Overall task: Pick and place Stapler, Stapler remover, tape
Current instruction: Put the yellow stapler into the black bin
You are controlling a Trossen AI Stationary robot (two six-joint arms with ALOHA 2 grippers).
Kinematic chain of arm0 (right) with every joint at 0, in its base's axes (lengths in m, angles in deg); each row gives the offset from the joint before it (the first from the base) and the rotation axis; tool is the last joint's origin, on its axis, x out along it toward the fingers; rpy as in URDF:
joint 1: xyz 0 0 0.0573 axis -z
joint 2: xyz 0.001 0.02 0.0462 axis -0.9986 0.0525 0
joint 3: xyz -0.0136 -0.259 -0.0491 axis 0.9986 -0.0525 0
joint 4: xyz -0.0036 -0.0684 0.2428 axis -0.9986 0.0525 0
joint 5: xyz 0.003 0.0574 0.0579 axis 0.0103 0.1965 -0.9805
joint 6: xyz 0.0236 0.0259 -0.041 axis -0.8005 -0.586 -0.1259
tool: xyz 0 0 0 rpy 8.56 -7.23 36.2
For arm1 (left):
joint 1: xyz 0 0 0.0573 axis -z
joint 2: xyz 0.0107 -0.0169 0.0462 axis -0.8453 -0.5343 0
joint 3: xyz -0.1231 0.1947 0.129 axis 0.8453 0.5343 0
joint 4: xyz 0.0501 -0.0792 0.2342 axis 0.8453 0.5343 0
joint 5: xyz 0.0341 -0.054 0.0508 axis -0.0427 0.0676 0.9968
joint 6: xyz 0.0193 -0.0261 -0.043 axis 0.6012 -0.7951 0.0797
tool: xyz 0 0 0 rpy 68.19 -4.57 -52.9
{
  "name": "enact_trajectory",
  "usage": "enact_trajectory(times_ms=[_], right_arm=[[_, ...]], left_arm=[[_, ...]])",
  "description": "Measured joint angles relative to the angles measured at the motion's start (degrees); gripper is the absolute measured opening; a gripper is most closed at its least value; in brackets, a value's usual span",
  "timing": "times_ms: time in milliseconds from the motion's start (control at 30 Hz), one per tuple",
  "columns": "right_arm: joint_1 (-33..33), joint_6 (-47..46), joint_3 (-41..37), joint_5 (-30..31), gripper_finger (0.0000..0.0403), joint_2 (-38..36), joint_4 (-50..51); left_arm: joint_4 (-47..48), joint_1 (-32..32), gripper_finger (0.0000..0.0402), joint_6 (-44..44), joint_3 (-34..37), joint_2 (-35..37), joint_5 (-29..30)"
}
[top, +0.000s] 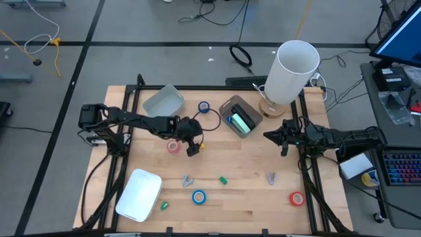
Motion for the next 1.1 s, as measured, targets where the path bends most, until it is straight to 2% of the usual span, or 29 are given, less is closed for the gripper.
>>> enact_trajectory(times_ms=[167,333,533,800,933,1100], right_arm=[[0.0,-0.8,0.0,0.0,0.0003,0.0,0.0],[0.0,-1.1,0.0,0.0,0.0004,0.0,0.0],[0.0,-1.3,0.0,-0.1,0.0004,0.0,0.0],[0.0,-1.4,0.0,0.0,0.0004,-0.1,-0.2],[0.0,-1.3,0.0,0.0,0.0004,-0.1,-0.1],[0.0,-1.3,0.0,-0.1,0.0004,-0.1,-0.1]], left_arm=[[-0.9,0.0,0.0365,0.5,0.0,0.0,0.4],[-1.6,0.0,0.0365,0.5,-0.2,-4.3,-1.2],[0.0,0.1,0.0365,0.4,-3.9,-10.7,-1.9],[6.3,0.4,0.0362,1.7,-8.9,-14.4,-1.6],[7.1,0.4,0.033,2.0,-9.2,-14.4,-1.7],[7.4,0.4,0.0257,2.0,-9.1,-14.3,-1.6]])
